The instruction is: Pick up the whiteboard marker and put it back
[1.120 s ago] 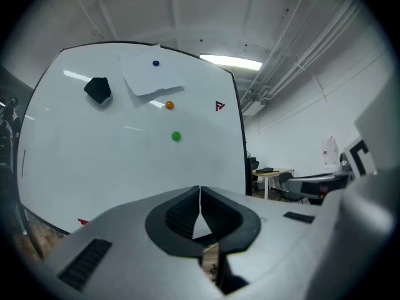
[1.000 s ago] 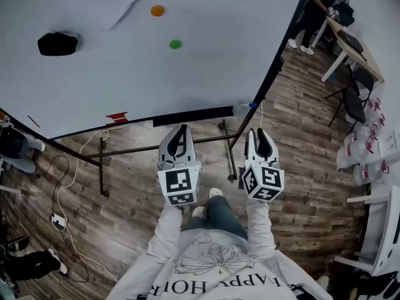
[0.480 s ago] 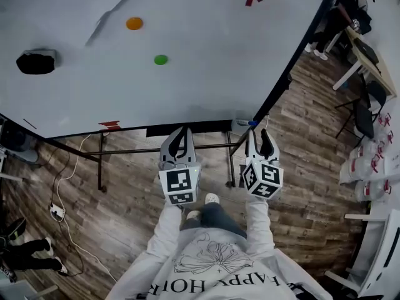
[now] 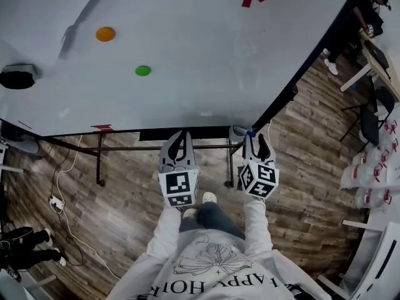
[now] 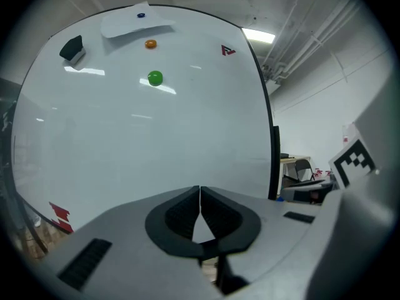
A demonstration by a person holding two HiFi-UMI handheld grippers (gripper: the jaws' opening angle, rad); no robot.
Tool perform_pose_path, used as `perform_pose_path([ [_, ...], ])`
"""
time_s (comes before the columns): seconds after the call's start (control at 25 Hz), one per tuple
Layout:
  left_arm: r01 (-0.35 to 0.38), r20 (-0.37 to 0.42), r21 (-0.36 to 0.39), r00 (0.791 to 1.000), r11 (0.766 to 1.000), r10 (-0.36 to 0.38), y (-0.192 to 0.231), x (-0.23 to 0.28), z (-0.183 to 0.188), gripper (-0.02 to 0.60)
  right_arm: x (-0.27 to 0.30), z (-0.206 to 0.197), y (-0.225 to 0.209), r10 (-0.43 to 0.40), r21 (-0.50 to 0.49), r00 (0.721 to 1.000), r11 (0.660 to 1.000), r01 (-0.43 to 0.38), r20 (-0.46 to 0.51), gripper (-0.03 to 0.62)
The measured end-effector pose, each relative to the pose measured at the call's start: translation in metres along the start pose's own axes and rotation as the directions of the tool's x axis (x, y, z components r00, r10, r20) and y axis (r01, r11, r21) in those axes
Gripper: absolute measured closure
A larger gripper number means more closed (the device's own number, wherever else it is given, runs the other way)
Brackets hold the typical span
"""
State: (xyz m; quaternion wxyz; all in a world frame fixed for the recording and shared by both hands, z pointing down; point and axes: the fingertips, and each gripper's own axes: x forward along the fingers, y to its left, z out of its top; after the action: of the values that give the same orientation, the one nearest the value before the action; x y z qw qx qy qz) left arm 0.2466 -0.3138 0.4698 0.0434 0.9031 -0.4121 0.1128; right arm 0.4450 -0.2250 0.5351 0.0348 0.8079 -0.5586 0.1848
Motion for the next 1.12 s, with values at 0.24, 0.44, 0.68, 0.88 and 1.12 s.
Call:
perform_pose_path([
  [0.24, -0.017, -0.026, -0.009, 1.000, 1.000, 0.017, -0.002, 0.011, -0.012, 0.574, 0.015, -0.017, -0.004, 0.022, 0.012, 0.999, 1.000, -0.021, -0.038, 0.441],
  [0.44, -0.033, -0.039, -0.014, 0.999, 0.999, 0.033, -0.002, 0.015, -0.017, 0.574, 0.021, -0.018, -0.007, 0.028, 0.017, 0.999, 0.999, -0.028, -0.033, 0.511],
  [0.68, -0.062, -0.042, -0.016, 0.997, 0.998, 0.061, 0.001, 0.012, -0.017, 0.574, 0.024, -0.015, -0.003, 0.065, 0.015, 0.998, 0.998, -0.065, -0.024, 0.530],
  [0.88, -0.080, -0.039, -0.021, 0.996, 0.997, 0.079, 0.009, 0.007, -0.017, 0.574, 0.024, -0.007, 0.002, 0.080, 0.022, 0.997, 0.997, -0.080, -0.010, 0.531],
  [1.12, -0.081, -0.022, -0.031, 0.997, 0.996, 0.080, 0.018, 0.003, -0.008, 0.574, 0.017, 0.016, 0.007, 0.070, 0.010, 0.997, 0.997, -0.070, 0.019, 0.531],
])
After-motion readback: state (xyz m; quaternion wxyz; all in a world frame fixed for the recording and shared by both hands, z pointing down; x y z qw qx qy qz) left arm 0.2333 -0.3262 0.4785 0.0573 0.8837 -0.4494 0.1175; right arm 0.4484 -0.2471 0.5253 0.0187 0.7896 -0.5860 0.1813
